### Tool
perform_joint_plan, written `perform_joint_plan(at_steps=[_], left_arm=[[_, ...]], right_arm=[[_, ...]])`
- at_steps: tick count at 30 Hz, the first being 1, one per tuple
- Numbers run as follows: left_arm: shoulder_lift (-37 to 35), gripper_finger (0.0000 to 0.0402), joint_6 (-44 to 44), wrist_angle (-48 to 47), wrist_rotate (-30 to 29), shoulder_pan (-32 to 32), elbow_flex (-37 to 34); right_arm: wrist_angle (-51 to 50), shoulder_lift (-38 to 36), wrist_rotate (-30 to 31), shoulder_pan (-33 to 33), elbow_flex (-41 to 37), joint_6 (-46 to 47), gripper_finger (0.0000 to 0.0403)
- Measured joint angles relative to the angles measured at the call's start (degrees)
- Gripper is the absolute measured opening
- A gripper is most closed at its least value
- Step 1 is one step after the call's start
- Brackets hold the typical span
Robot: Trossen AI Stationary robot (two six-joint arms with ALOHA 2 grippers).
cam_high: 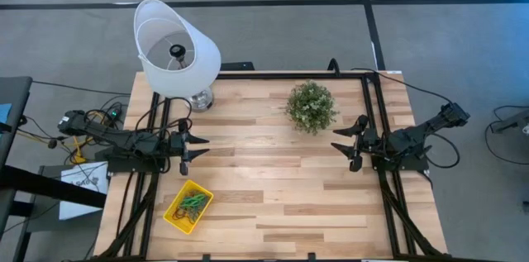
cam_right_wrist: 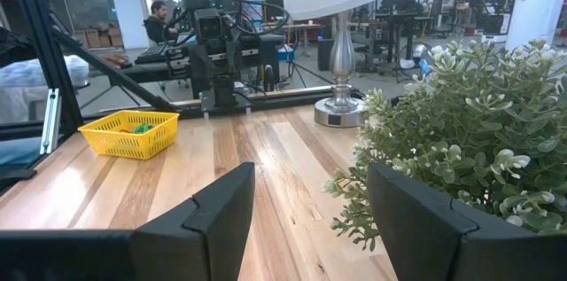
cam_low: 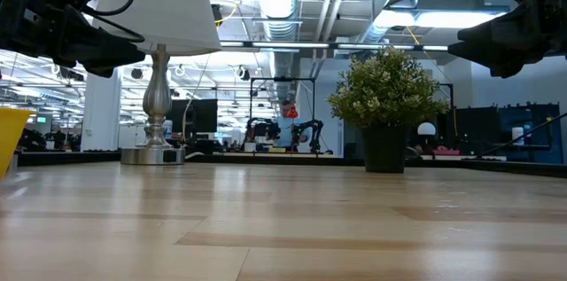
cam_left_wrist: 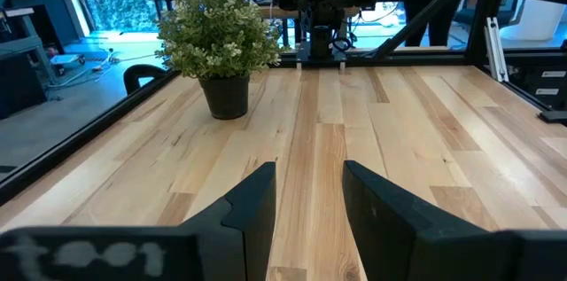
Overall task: Pick and place items into bin
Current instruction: Return to Home Position
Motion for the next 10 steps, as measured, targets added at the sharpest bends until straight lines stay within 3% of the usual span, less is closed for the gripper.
perform_joint_plan(at_steps=[10], left_arm=[[0.02,0.0123,0.08,-0.02,0.00,0.02,-0.02]], right_arm=[[0.00,0.02,-0.01,0.02,0.00,0.00,0.0214]])
